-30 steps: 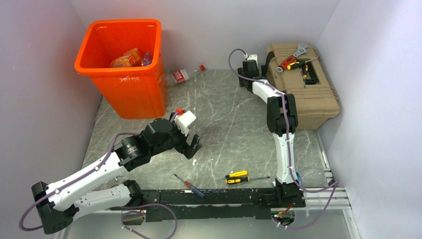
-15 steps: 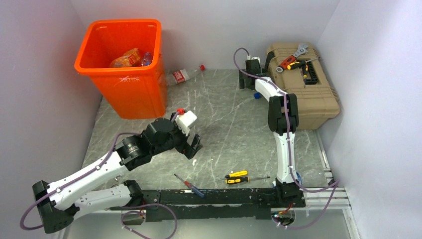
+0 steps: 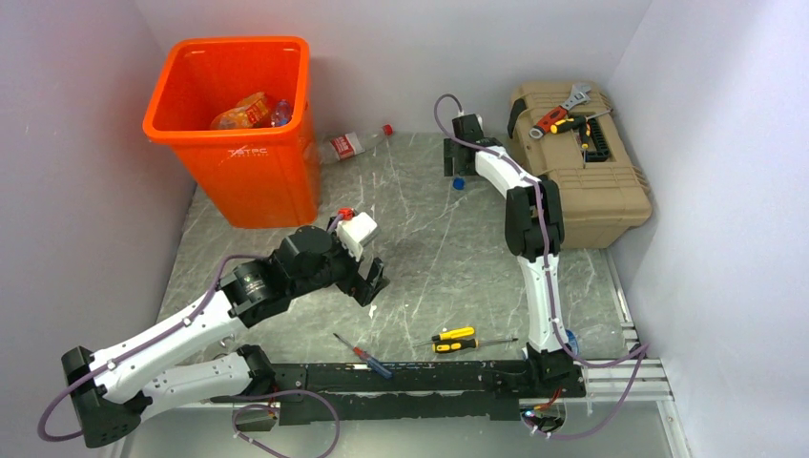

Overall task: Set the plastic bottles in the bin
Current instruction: Pick up the plastic bottle at the center of the board.

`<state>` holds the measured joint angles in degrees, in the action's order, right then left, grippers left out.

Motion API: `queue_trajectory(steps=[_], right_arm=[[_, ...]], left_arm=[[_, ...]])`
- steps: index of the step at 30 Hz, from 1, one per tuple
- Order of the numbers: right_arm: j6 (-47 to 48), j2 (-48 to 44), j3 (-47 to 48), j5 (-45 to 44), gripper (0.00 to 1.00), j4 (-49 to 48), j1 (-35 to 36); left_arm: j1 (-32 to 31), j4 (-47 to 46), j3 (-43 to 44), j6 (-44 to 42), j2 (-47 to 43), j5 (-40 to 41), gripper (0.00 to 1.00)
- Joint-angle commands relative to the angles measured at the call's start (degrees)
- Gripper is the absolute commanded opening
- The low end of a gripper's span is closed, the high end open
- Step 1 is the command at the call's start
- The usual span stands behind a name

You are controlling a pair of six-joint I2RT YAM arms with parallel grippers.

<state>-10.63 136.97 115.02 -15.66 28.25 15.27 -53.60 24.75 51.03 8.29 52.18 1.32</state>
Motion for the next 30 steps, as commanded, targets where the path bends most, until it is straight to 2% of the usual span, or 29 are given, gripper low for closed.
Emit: queue_trajectory(steps=[1, 4, 11, 15, 18, 27, 29, 30], right_arm=[[-2.5, -0.6, 0.1, 1.6, 0.77, 2.8, -0.8], [-3.3, -0.6, -0.3, 2.0, 0.72, 3.5, -0.8], [-5.0, -0.3, -1.7, 3.3, 0.70, 4.6, -0.8], [-5.5, -5.2, -9.7, 5.3, 0.52, -1.2, -0.7], [-6.5, -8.3, -12.3, 5.8, 0.37, -2.8, -0.5], [-8.8, -19.4, -21.1, 5.7, 0.19, -7.3, 2.6], [-9.6, -23.5, -24.8, 5.7, 0.11, -9.1, 4.2], [-10.0, -25.7, -27.5, 6.0, 0.02, -10.1, 5.2]], left_arm=[[-0.1, -0.8, 1.4, 1.2, -1.3, -0.3, 0.99], [-0.1, -0.7, 1.4, 1.4, -1.5, 0.3, 0.99], [-0.1, -0.9, 1.0, 1.5, -2.5, 1.8, 0.99], [-0.1, -1.4, 0.3, 1.8, -3.2, 3.2, 0.99], [-0.1, -2.2, -0.1, 3.0, -3.9, 5.1, 0.99], [-0.1, -4.4, -2.4, 5.2, -7.9, 12.8, 0.99], [-0.2, -5.5, -3.4, 5.2, -9.4, 14.8, 0.99], [-0.2, -6.0, -3.8, 5.2, -10.2, 15.9, 0.99]])
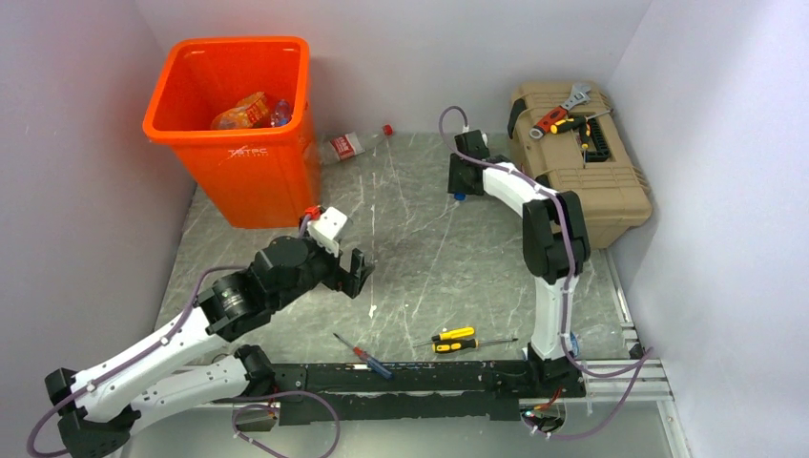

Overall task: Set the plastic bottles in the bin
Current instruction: Pick up the plastic bottle at the center of the board.

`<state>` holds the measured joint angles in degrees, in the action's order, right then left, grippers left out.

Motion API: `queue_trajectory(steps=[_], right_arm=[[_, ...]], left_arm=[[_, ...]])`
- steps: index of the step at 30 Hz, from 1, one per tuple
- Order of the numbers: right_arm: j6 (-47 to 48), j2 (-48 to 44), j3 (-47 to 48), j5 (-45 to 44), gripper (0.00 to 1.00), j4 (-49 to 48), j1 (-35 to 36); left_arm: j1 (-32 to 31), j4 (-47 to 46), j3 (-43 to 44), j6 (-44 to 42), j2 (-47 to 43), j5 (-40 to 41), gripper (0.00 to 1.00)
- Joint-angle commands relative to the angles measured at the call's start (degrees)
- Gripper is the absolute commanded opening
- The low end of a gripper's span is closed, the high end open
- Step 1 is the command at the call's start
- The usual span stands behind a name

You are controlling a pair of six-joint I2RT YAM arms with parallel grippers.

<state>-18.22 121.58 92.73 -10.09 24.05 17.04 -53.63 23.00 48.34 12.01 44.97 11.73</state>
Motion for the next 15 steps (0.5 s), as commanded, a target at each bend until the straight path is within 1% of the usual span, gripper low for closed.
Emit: queue_trajectory(steps=[1, 4, 6, 7, 9, 10, 11, 12, 15], right_arm=[[-2.8, -12.7, -7.3, 0.9, 0.00, -6.4, 4.3], [-3.6, -21.3, -14.7, 2.1, 0.00, -9.0, 8.0], [-3.2, -30.0, -21.5, 4.8, 0.00, -12.6, 11.0], [-2.5, -34.0, -25.4, 7.3, 0.00, -14.8, 12.8], [-0.5, -40.8, -32.2, 17.1, 0.00, -18.8, 15.6], [-0.2, -43.5, -34.1, 21.3, 0.00, -18.8, 16.6], [-0.2, -46.2, -35.4, 23.2, 0.00, -17.7, 17.6], [0.0, -48.6, -36.3, 25.4, 0.00, -16.1, 18.5], [-0.1, -55.0, -37.8, 32.9, 0.00, -11.4, 20.3]], left_arm=[[-0.1, -4.9, -1.6, 1.3, -4.1, 6.7, 1.00], [-0.1, -7.6, -3.7, 0.2, -7.1, 9.6, 1.00], [-0.1, -10.4, -5.2, -0.5, -8.8, 9.2, 1.00], [-0.1, -11.2, -5.5, -0.6, -9.2, 9.1, 0.99], [-0.1, -11.6, -5.1, 0.9, -9.2, 11.3, 1.00], [-0.1, -11.8, -4.7, 0.7, -9.0, 12.4, 0.99], [-0.1, -11.7, -4.1, -0.6, -8.9, 11.9, 0.99], [-0.1, -11.7, -3.3, -2.5, -8.7, 9.6, 1.00], [-0.1, -12.1, -1.4, -9.5, -8.4, -4.0, 0.99]])
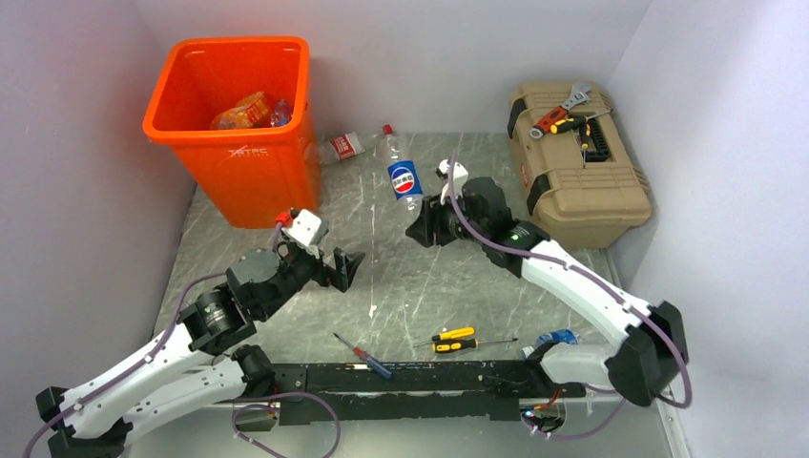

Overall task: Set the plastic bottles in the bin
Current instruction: Pick up the plastic bottle at the center of the board.

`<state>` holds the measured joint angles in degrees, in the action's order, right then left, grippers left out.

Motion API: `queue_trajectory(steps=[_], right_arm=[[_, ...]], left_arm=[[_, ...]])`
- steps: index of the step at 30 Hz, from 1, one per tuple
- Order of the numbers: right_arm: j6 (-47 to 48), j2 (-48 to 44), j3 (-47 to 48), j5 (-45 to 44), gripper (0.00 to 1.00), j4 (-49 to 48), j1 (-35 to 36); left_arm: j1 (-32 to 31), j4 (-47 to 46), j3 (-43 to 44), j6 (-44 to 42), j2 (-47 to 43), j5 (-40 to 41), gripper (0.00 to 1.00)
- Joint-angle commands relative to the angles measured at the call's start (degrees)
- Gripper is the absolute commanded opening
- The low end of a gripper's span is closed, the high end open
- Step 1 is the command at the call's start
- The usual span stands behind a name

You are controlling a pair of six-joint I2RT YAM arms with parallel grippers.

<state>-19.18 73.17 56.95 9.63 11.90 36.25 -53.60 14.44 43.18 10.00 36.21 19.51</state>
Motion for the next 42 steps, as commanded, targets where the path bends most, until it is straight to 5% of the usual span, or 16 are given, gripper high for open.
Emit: queue_trajectory(steps=[1, 6, 9, 14, 19, 25, 37, 42], right_arm=[[0.4, -8.7, -2.9, 14.6, 0.00, 2.0, 1.4], [-2.9, -15.4, -4.8, 22.1, 0.00, 9.6, 2.1], [-4.9, -16.7, -5.3, 22.2, 0.00, 13.6, 2.2], [-6.0, -17.6, -4.6, 23.9, 0.00, 18.7, 2.2], [-4.0, -15.8, -0.9, 24.5, 0.00, 26.3, 2.2], [-4.3, -15.3, 0.8, 29.5, 0.00, 26.5, 2.7], [-1.6, -13.2, 6.9, 33.7, 0.00, 30.9, 3.8], [-1.0, -12.8, 8.2, 33.8, 0.00, 31.6, 4.2]], left_arm=[[-0.1, -3.8, 4.3, -11.1, 0.8, -16.1, 1.00], [-0.1, 4.6, 11.3, -23.1, 7.0, -24.5, 0.99], [-0.1, 4.5, 10.6, -37.6, 7.3, -25.6, 0.99], [-0.1, 7.1, 7.3, -66.2, 8.7, -22.7, 0.99], [-0.1, 1.5, 7.3, -83.3, 10.7, -18.5, 0.99], [-0.1, 4.1, 11.6, -90.9, 16.2, -22.6, 0.99], [-2.1, 2.7, 10.3, -90.7, 20.8, -28.3, 0.99], [-2.3, 1.4, 10.0, -88.7, 21.7, -27.2, 0.76]])
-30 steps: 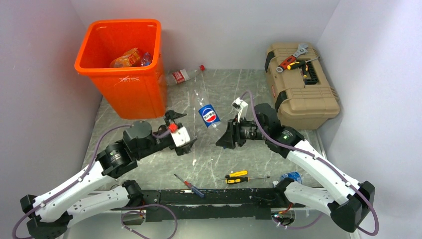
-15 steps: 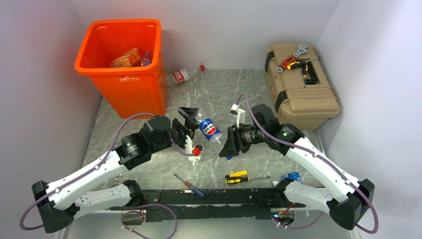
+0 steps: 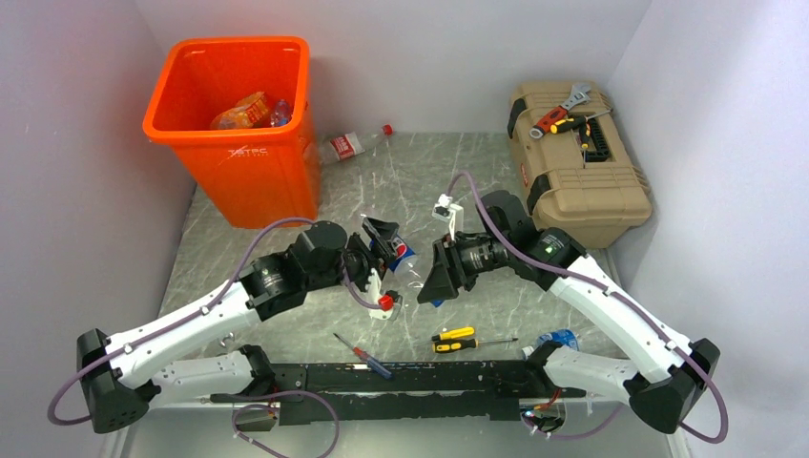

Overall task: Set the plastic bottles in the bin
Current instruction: Pick up the plastic bottle at the center of the board.

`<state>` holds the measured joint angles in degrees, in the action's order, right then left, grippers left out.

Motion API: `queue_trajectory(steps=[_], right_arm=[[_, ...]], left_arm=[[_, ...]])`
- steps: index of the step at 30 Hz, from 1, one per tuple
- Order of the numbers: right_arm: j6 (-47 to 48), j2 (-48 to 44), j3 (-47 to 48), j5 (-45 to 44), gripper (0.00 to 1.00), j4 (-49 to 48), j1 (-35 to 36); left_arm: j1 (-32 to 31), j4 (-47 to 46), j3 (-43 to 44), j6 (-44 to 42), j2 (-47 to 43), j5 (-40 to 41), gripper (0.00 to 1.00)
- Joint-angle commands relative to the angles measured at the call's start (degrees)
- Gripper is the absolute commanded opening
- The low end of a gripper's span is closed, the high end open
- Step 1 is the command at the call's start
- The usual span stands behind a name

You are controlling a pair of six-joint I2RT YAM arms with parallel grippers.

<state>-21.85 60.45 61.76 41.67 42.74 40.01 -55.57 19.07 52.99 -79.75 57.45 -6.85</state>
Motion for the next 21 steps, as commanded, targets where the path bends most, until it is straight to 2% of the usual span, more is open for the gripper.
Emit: queue_trajectory(steps=[1, 3, 5, 7, 12, 13, 17, 21], right_arm=[[1.6, -0.2, 3.6, 1.6, 0.00, 1.0, 0.4], [1.6, -0.4, 4.2, 1.5, 0.00, 1.2, 0.4], [1.3, -0.6, 4.9, 1.3, 0.00, 1.4, 0.4], [1.5, -0.5, 6.4, 1.4, 0.00, 2.3, 0.4], [1.3, -1.6, 9.6, 1.2, 0.89, 2.9, 0.4], [0.9, -2.4, 10.3, 0.5, 0.98, 2.7, 0.4], [2.0, -5.5, 13.7, -4.1, 1.00, 2.3, 0.4], [2.8, -9.4, 16.8, -10.7, 1.00, -1.2, 0.4]], left_arm=[[-0.3, -3.4, 0.1, 1.7, 0.3, -0.7, 0.70], [-0.3, -4.0, 0.1, 3.1, 0.1, -0.4, 0.56], [-0.4, -4.3, 0.2, 4.1, -0.3, -0.4, 0.51], [-0.3, -4.4, 0.3, 4.9, -0.5, -0.5, 0.51], [-0.3, -4.4, 0.7, 8.0, -0.7, -1.1, 0.47], [-0.3, -4.5, 0.8, 9.3, -0.9, -1.1, 0.46], [-0.3, -6.0, 0.7, 17.9, -1.7, -1.4, 0.46], [-0.3, -9.1, -1.2, 29.1, -3.1, -5.5, 0.45]])
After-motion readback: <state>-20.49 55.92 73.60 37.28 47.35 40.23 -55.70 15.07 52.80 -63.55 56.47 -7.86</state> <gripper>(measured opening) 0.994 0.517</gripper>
